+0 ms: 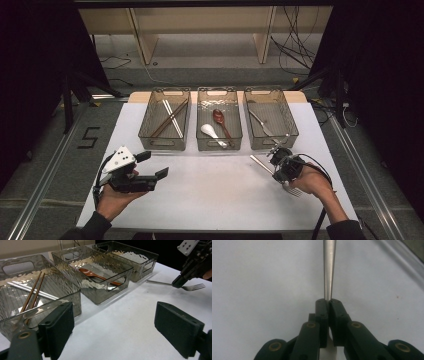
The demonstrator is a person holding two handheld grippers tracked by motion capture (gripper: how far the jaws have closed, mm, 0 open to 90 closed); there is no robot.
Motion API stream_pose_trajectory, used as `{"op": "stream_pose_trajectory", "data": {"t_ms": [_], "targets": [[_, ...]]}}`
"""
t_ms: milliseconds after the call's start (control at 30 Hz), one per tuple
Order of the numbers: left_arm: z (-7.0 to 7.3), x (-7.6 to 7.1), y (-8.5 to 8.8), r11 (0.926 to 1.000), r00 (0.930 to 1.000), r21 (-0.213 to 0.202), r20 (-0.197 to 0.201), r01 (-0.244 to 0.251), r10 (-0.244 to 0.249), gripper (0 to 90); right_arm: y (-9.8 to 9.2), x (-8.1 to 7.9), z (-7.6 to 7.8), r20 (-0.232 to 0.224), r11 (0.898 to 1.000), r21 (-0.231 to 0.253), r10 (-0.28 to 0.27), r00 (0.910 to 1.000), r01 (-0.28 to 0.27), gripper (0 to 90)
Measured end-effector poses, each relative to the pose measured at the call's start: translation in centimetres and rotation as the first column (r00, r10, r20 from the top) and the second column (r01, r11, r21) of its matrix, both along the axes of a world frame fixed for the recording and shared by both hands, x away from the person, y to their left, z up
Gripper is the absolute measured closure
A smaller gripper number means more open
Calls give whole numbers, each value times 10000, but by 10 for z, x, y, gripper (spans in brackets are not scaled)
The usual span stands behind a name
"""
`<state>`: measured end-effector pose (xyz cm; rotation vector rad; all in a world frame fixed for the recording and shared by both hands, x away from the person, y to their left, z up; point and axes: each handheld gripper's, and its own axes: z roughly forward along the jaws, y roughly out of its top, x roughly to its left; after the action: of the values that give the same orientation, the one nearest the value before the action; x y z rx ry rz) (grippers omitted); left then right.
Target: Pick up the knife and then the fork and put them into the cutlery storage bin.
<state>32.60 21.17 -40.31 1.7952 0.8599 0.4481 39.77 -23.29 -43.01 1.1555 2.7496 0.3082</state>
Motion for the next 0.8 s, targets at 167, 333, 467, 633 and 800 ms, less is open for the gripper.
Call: {"op": "stream_pose_trajectory", "data": {"t_ms": [167, 333, 467, 633, 800], "targets": [[0, 0, 0, 10000, 10000, 10, -4, -11, 11, 158, 0, -2, 10, 456, 9990, 443, -23, 9990, 2, 860], [0, 0, 0, 10000, 10000, 5, 4, -33, 33, 158, -2, 1, 21, 941, 9962, 863, -156, 9954, 75, 860], [0, 0, 0, 10000, 10000, 17, 9, -56, 56, 158, -6, 7, 32, 1390, 9926, 1203, -316, 9898, 148, 860], [0, 0, 1, 10000, 10000, -40, 25, -79, 79, 158, -12, 17, 43, 1792, 9863, 1585, -747, 9810, 461, 860], [0, 1, 2, 9999, 9999, -55, 23, -105, 105, 158, -18, 29, 53, 2151, 9781, 1935, -1181, 9694, 762, 860]]}}
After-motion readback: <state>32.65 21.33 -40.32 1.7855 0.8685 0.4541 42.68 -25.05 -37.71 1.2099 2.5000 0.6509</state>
